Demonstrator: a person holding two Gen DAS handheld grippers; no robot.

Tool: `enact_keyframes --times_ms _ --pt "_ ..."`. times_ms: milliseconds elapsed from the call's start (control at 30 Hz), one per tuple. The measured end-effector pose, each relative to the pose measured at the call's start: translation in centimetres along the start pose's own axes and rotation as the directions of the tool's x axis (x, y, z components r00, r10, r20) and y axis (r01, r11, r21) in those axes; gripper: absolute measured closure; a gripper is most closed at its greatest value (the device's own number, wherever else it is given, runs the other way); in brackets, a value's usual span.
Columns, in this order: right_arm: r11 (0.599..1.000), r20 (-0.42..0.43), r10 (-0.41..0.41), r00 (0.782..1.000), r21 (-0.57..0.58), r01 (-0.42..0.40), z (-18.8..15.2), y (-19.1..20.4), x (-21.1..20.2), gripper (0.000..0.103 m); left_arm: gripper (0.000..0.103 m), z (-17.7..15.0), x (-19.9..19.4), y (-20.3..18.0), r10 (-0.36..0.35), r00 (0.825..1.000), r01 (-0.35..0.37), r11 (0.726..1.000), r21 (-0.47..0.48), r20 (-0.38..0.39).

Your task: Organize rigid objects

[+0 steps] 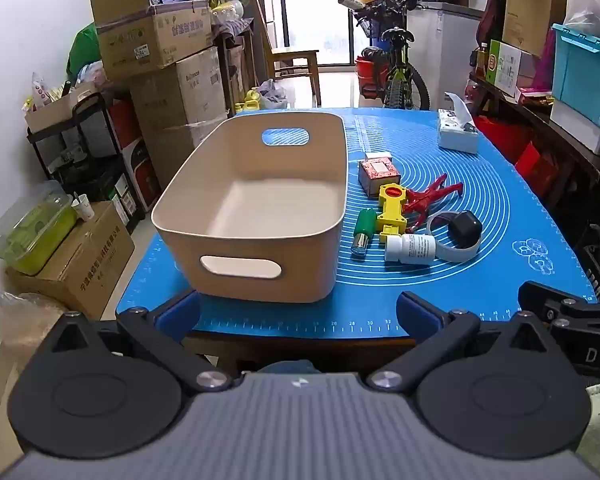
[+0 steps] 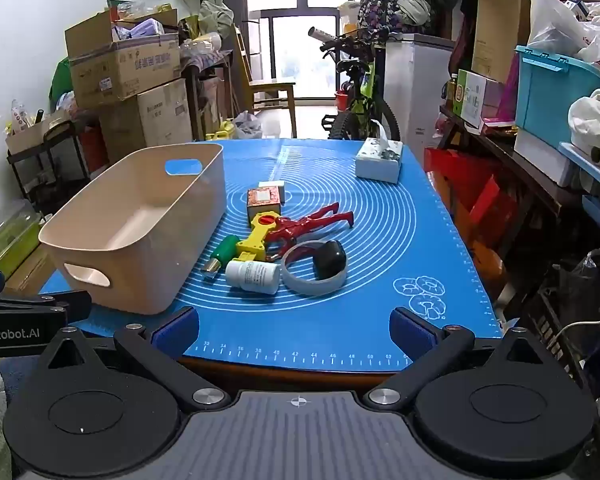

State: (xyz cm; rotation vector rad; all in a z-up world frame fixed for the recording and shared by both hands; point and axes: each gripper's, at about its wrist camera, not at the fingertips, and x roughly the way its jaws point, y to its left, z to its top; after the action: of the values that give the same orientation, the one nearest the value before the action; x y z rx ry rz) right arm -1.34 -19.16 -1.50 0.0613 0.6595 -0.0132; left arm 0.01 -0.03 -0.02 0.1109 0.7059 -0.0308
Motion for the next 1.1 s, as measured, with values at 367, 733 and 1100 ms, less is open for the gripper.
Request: enact_keyframes --times_ms 367,733,1100 --pt "1.000 0.001 0.001 1.000 0.002 -0.001 -0.02 -0.08 0.06 0.002 0.000 0.01 -0.02 0.00 0.002 1.000 -0.002 1.000 0.004 -0.001" --pt "1.000 -0.002 0.003 1.000 0.003 -0.003 0.02 -0.17 0.14 0.002 0.000 -0.26 0.24 0.20 0.001 1.000 -0.001 1.000 0.003 -0.005" --pt "1.000 -0.004 0.005 1.000 0.004 -0.005 -0.09 -0.10 0.18 0.002 0.000 0.22 0.14 0.00 0.006 1.000 -0.006 1.000 0.011 -0.004"
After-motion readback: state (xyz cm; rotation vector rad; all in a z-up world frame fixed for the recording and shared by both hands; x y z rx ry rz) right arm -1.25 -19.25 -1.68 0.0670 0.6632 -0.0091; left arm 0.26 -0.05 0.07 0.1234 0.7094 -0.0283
